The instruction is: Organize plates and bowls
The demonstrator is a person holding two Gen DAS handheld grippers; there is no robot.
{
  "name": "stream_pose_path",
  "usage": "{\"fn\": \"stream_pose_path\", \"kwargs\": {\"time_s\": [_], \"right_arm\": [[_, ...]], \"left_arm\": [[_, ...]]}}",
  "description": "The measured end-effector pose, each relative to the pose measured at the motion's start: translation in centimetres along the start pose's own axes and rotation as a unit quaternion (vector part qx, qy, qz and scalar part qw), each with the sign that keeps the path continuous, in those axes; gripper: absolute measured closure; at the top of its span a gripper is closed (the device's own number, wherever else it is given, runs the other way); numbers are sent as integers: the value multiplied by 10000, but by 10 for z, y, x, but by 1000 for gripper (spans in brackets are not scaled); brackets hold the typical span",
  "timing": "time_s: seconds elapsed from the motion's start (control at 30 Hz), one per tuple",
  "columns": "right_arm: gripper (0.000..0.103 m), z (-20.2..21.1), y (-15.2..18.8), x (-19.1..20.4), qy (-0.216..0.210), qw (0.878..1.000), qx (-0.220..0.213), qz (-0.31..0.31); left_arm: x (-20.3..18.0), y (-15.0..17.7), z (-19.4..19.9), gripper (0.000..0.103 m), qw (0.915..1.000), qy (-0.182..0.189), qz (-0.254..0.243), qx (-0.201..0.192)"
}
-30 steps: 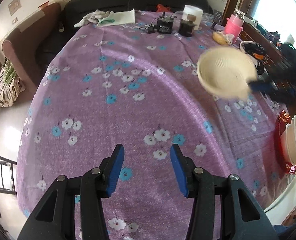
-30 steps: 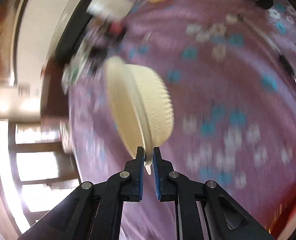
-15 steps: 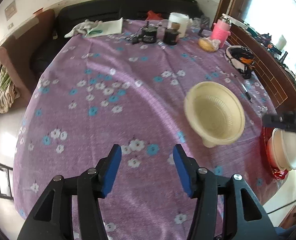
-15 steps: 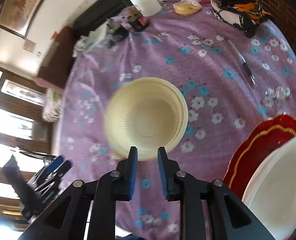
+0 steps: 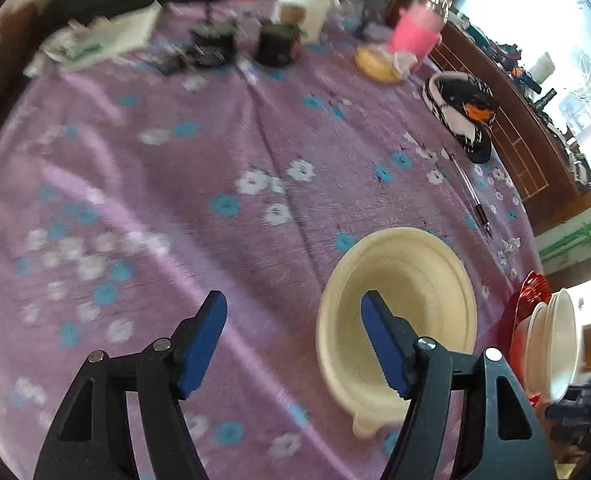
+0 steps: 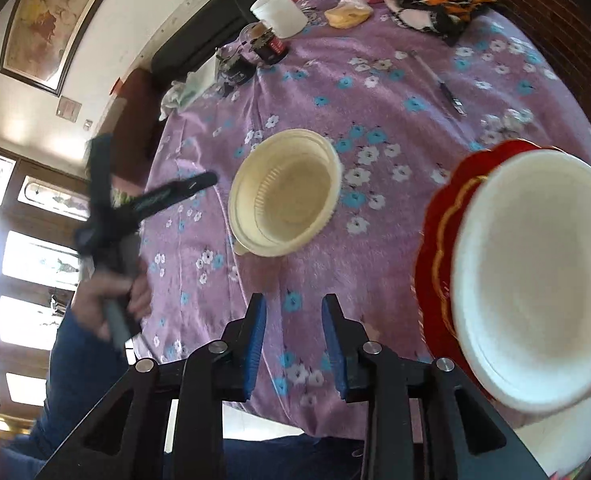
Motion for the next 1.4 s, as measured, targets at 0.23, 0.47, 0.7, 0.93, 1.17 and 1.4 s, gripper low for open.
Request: {"fn": "stream_pose_path", "kwargs": {"time_s": [0.23, 0.47, 0.7, 0.93, 1.17, 1.4], "right_arm": [[70, 12, 8, -19, 59, 9996, -108, -265], [70, 3, 6, -14, -61, 9998, -34, -205], [68, -13, -2, -3, -209, 9996, 126, -122], [65, -18, -7, 6, -301, 9994, 165, -42], [64, -6, 0, -9, -177, 9997, 64, -164], [63, 13, 8, -38, -21, 9982, -146, -577]], "left_arm": [[-11, 1, -28, 88, 9990, 269, 217, 299], [-28, 60, 3, 88, 9991, 283, 252, 186], [-56, 112, 37, 84, 9959, 899, 116, 11], [-21, 40, 50, 39, 9992, -8, -193, -359], [-25, -16, -11, 36, 9946, -373, -948, 192], [-26, -20, -39, 87, 9955, -169, -816, 458]]}}
Point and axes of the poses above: each gripper's, at about its wrist camera, not at the fingertips, and z roughly against the way its jaws point, x to its left, y to its underside, the point moved 10 cm from there along -z, roughly the way its jaws point, and after that the axes turned 3 degrees about x, right-handed, at the moved point
